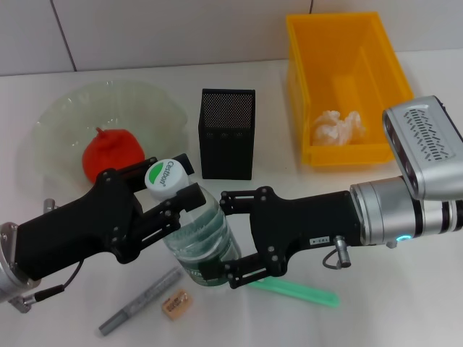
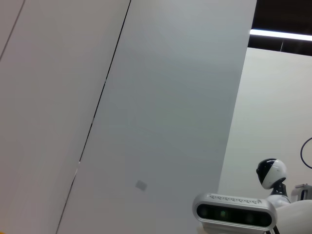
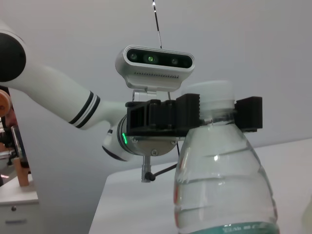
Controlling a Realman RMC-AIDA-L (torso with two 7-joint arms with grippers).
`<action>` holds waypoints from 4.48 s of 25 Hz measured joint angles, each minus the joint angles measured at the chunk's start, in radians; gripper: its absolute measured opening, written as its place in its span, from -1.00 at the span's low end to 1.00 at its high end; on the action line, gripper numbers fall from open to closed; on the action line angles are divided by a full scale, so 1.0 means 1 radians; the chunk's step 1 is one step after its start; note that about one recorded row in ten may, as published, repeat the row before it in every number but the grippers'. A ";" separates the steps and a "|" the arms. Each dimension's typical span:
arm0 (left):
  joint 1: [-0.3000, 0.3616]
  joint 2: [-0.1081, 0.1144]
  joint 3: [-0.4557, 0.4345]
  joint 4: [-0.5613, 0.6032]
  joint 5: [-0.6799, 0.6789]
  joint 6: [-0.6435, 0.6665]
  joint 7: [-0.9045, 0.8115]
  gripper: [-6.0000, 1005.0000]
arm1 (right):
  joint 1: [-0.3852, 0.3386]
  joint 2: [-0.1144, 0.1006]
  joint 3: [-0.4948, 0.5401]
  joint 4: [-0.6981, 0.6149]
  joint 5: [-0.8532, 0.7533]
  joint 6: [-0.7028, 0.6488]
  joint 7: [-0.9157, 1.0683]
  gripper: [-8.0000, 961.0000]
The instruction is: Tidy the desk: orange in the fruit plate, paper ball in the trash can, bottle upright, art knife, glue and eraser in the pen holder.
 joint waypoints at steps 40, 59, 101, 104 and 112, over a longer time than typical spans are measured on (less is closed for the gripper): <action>0.107 0.039 -0.150 0.101 0.000 -0.078 0.083 -0.13 | -0.278 0.000 0.364 -0.080 -0.024 -0.110 -0.143 0.73; 0.180 0.024 -0.147 0.160 0.008 -0.172 0.245 -0.13 | -0.270 -0.003 0.432 -0.029 -0.021 -0.103 -0.173 0.73; 0.222 0.011 -0.222 0.149 0.001 -0.147 0.225 0.61 | -0.275 -0.002 0.432 -0.016 -0.018 -0.102 -0.168 0.73; 0.236 0.013 -0.238 0.149 0.001 -0.113 0.226 0.61 | -0.276 -0.002 0.442 -0.016 -0.015 -0.105 -0.168 0.73; 0.297 0.015 -0.223 0.155 0.119 0.020 0.350 0.61 | -0.268 -0.005 0.469 -0.099 -0.017 -0.146 -0.048 0.73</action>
